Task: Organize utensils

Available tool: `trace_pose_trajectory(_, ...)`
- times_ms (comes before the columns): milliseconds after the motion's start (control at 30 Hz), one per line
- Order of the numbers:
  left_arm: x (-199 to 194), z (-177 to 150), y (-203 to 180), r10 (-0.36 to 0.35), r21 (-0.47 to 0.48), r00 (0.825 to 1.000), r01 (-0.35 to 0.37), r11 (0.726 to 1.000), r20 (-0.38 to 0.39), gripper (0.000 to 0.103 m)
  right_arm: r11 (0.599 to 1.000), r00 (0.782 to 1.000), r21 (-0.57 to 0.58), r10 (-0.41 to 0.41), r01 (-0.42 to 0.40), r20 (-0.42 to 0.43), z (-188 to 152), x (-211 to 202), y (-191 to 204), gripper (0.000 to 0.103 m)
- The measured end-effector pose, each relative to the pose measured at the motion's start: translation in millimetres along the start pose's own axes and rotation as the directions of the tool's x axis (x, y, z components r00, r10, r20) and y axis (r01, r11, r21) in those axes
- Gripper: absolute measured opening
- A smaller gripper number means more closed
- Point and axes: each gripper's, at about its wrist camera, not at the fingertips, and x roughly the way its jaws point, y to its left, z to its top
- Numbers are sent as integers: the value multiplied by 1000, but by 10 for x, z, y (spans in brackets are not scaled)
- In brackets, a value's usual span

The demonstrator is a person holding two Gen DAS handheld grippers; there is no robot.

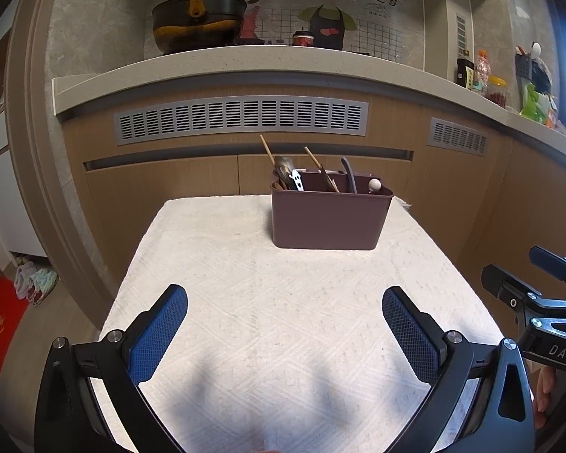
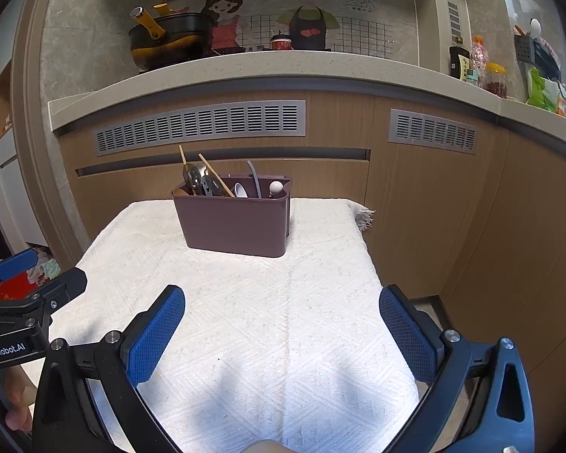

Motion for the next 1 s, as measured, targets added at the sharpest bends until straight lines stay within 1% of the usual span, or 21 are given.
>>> trace_pose_trajectory(1000,0,-4,13,2,7,1000,-2,1000,1,102,1000,1000,-4,-1,1,6,15,-53,8,103)
